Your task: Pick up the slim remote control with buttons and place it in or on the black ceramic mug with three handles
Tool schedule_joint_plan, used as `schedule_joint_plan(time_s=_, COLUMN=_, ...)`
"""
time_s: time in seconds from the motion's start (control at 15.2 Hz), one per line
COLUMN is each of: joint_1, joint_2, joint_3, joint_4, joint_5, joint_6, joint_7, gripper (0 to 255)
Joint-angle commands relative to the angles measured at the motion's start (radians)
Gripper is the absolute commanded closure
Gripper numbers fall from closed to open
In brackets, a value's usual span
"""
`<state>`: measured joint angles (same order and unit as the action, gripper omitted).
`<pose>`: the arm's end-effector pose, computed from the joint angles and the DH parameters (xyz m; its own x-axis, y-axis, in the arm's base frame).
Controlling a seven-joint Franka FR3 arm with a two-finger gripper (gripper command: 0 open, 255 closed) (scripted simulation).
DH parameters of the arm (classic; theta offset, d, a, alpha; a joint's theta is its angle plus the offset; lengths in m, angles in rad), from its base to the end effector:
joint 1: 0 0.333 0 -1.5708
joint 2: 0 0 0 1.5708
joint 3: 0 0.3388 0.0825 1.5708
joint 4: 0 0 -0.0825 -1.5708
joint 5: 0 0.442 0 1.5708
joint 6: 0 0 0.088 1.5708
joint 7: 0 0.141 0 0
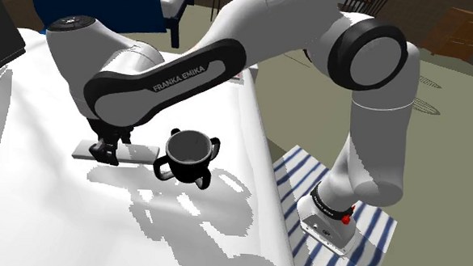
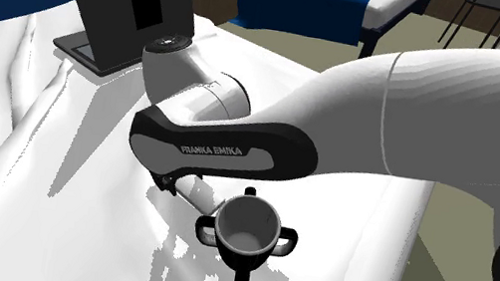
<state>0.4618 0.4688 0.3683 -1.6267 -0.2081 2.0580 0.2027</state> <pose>0.5265 0.5125 0.3227 0.7716 0.6361 0.0011 0.6359 -0.7715 0.0202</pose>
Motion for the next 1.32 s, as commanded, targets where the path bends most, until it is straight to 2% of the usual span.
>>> schedule_joint_plan(time_s=0.0, joint_1=0.000, joint_2=-0.008, joint_3=0.002, joint_4=0.013, joint_5=0.004, joint_6=-0.021, joint_7=-0.003, gripper=255)
schedule_joint_plan(time_s=1.25, joint_1=0.003, joint_2=-0.064, joint_3=0.018, joint_4=0.190, joint_5=0.034, joint_6=-0.249, joint_7=-0.028, gripper=255)
